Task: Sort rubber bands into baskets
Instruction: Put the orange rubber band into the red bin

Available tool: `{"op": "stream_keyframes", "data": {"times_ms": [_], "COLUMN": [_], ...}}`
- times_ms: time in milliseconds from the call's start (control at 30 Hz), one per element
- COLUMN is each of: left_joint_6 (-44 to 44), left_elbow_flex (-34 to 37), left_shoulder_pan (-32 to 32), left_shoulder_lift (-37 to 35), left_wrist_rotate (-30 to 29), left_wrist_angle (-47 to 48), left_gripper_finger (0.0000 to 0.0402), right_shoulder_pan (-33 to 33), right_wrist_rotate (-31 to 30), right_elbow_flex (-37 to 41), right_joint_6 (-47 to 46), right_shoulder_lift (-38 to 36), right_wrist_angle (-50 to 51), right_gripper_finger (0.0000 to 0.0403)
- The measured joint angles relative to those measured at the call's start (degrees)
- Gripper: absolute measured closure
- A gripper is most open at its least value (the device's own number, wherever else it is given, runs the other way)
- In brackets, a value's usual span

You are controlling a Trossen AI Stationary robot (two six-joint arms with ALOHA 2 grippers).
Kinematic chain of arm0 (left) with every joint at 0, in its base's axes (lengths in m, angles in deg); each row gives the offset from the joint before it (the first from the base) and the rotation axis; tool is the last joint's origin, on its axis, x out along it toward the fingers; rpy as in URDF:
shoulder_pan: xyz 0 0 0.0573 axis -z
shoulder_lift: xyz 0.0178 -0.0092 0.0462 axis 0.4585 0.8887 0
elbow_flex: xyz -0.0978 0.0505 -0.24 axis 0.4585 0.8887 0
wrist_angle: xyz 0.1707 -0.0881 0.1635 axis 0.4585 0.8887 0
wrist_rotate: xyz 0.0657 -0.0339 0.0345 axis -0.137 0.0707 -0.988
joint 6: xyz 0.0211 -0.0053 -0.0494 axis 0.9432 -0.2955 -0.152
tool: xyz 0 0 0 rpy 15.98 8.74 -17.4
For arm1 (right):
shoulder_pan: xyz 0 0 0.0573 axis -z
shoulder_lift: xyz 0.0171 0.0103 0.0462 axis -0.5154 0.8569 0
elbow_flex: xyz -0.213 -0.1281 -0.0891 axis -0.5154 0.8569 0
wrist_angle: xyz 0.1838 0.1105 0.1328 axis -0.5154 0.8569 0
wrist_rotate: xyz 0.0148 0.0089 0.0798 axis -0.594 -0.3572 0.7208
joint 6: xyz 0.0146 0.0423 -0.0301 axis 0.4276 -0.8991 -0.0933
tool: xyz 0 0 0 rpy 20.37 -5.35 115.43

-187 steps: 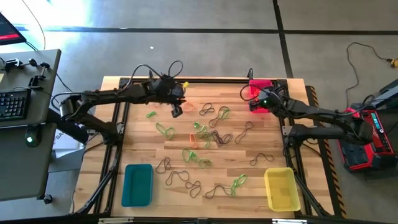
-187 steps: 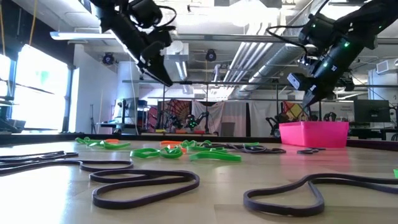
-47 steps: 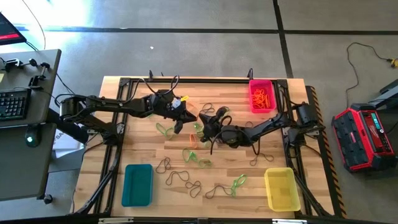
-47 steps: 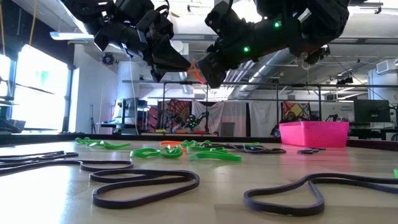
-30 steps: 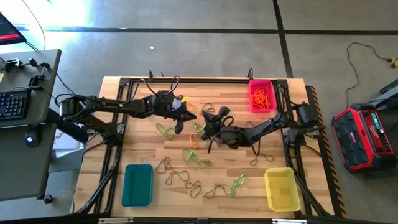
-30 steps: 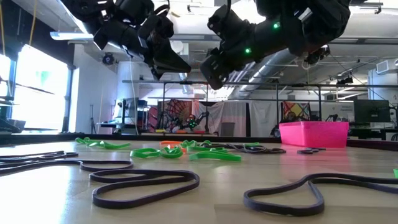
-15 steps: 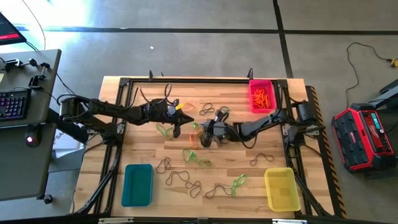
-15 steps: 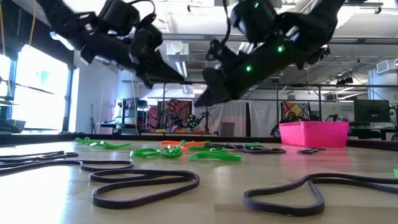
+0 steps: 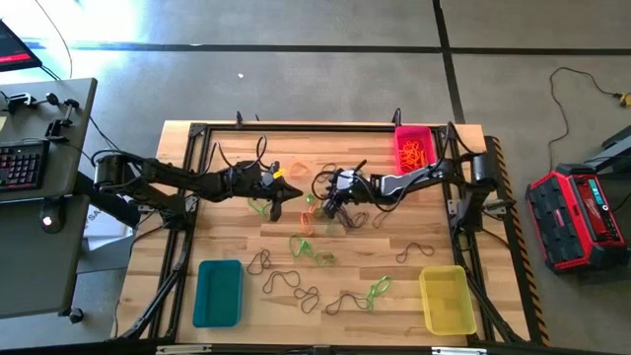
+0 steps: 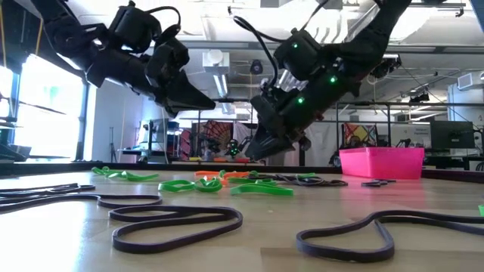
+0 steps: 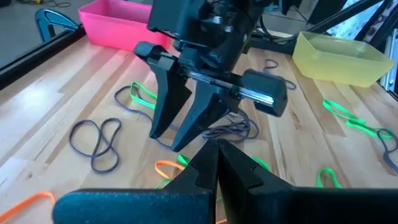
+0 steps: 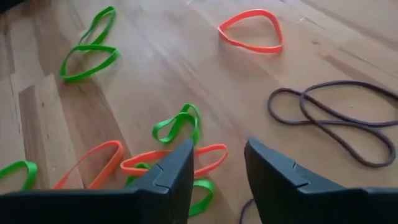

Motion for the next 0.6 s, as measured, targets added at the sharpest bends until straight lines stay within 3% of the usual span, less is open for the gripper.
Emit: {"op": "stream_keyframes", "data": {"times_ms": [167,400,500,600], "left_joint_6": [0.00,-0.01,-0.02,0.00], "left_elbow_flex": [0.00,0.00,0.00,0.00], "left_shoulder_pan": [0.02,0.02,0.02,0.02], "left_shoulder_lift": [0.00,0.00,0.00,0.00], "left_wrist_rotate": [-0.01,0.00,0.02,0.02], "left_wrist_angle": [-0.16,-1.55,-1.58,-1.42], "left_gripper_finger": [0.0401,0.0401,0.0401,0.0401], "right_shoulder_pan": [1.26,1.41,1.39,1.34], "right_wrist_rotate": [4.69,3.98,3.57,1.79], "right_elbow_flex": [-0.04,-4.47,-6.44,-8.15], "right_joint_6": [-1.42,-0.75,0.59,2.82], "right_shoulder_lift": [3.30,7.93,8.21,8.18], "right_wrist_angle": [-2.24,-1.03,2.10,6.90], "right_gripper_finger": [0.0269,0.0278,0.0317,0.0380]}}
